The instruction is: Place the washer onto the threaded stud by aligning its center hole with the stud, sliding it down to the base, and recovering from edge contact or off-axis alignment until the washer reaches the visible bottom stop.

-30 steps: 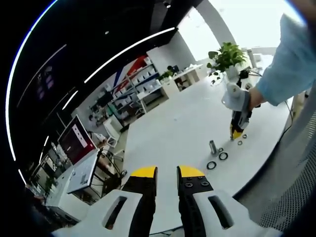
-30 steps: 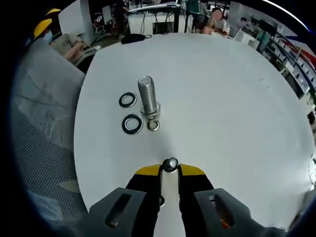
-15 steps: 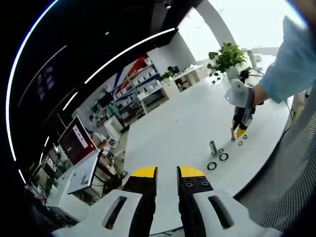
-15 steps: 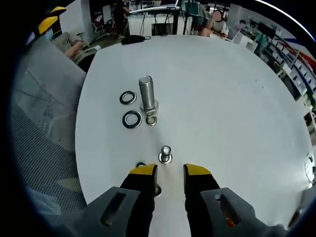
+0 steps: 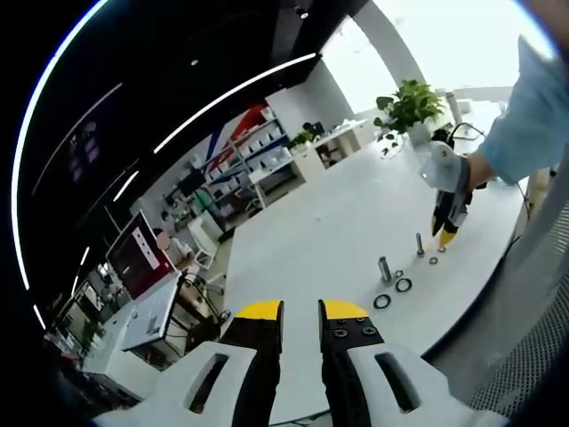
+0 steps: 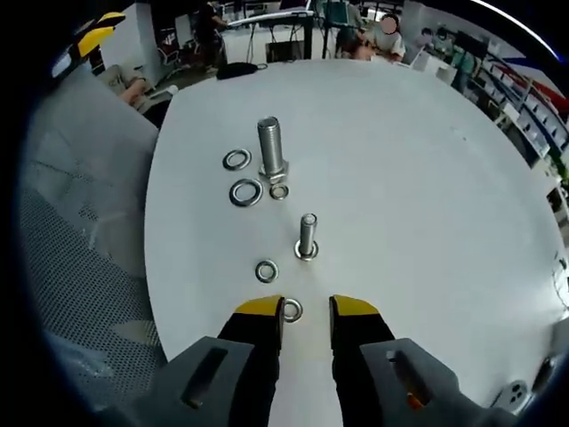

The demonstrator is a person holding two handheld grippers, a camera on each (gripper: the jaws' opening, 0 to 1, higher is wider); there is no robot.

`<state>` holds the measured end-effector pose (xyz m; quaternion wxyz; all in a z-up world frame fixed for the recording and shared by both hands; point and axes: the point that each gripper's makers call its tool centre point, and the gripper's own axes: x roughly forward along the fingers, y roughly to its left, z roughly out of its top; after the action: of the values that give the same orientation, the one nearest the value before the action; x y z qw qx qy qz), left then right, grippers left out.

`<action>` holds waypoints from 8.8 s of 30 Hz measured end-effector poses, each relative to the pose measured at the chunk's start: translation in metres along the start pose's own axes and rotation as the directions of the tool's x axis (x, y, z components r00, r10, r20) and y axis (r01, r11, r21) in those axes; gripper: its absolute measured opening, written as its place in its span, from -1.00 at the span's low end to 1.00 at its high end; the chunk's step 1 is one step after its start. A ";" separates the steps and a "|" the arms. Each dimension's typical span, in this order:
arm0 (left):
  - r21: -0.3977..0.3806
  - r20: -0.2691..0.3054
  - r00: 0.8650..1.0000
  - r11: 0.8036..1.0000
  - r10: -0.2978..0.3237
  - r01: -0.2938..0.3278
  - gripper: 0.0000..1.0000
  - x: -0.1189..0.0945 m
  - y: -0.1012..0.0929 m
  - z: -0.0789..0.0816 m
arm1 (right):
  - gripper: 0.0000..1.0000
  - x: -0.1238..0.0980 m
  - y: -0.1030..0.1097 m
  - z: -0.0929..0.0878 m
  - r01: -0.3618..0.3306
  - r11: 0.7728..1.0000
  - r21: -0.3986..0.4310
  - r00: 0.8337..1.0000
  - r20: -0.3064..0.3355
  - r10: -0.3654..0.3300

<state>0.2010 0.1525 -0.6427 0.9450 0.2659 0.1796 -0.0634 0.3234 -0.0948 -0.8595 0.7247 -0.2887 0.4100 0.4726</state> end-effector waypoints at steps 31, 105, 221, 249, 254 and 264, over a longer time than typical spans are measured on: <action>0.006 -0.002 1.000 1.000 -0.013 0.013 -0.74 0.002 -0.002 0.000 | -0.64 0.009 0.005 -0.015 -0.022 1.000 0.002 0.999 -0.042 0.022; 0.006 -0.010 1.000 1.000 -0.014 0.014 -0.74 0.002 -0.002 -0.002 | -0.73 0.005 0.034 0.017 -0.097 0.978 -0.183 0.995 -0.018 0.095; 0.005 -0.031 0.999 1.000 -0.024 0.024 -0.74 0.004 -0.002 -0.006 | -0.59 0.012 -0.002 0.034 -0.047 0.978 -0.204 0.993 -0.115 0.024; 0.033 -0.033 0.998 0.998 -0.051 0.052 -0.82 0.004 -0.011 -0.005 | -0.59 -0.038 -0.019 0.014 0.129 0.991 0.047 0.984 0.116 -0.133; 0.035 -0.039 0.998 0.998 -0.052 0.053 -0.82 0.004 -0.012 -0.006 | -0.59 -0.031 -0.015 0.011 0.103 0.992 0.070 0.986 0.124 -0.112; 0.044 -0.047 0.997 0.997 -0.056 0.059 -0.82 0.005 -0.013 -0.007 | -0.59 -0.011 0.003 0.009 0.033 0.998 0.045 0.995 0.089 -0.036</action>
<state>0.2010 0.1452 -0.6568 0.9321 0.2835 0.2074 -0.0885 0.3210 -0.0909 -0.8454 0.7565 -0.2585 0.3820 0.4636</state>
